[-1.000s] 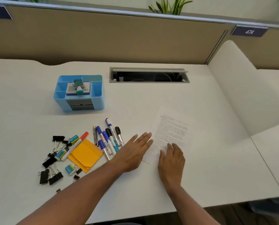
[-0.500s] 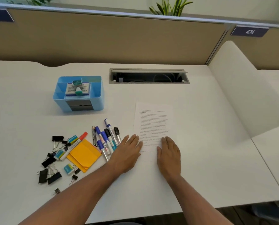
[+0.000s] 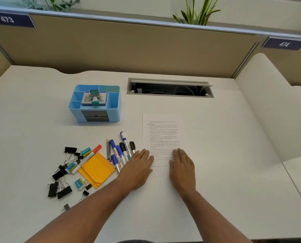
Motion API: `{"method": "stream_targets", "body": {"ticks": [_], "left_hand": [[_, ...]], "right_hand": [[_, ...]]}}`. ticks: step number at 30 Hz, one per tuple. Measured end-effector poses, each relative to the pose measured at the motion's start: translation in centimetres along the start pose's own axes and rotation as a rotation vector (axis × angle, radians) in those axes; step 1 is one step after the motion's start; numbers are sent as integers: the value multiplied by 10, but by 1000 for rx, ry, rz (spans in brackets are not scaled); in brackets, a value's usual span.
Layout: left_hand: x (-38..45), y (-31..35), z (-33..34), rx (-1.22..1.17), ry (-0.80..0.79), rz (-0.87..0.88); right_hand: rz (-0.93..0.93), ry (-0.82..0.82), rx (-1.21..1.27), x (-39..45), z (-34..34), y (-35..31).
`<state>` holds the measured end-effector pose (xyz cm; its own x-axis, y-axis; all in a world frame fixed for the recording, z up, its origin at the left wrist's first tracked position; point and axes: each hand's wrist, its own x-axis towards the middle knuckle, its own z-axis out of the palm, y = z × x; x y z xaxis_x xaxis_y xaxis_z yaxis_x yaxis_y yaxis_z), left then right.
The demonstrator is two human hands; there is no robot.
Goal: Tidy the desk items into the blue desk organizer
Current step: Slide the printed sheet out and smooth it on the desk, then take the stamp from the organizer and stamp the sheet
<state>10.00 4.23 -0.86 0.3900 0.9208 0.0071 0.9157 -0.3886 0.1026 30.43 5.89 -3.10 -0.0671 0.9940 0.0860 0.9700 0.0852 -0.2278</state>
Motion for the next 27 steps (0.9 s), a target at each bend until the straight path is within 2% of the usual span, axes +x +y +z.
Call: {"method": "stream_targets", "body": {"ticks": [8, 11, 17, 20, 23, 27], "left_hand": [[4, -5, -3, 10, -31, 21], [6, -11, -11, -5, 41, 2], [16, -76, -54, -120, 339, -233], [16, -125, -83, -122, 457, -365], [17, -169, -108, -152, 497, -516], [19, -220, -125, -250, 428, -616]], "right_hand": [[-8, 109, -2, 2, -5, -5], [-19, 174, 63, 13, -14, -20], [-147, 219, 178, 64, -35, -85], [-241, 173, 220, 88, -50, -132], [-324, 88, 258, 107, -58, -181], [-386, 26, 308, 126, -59, -236]]}}
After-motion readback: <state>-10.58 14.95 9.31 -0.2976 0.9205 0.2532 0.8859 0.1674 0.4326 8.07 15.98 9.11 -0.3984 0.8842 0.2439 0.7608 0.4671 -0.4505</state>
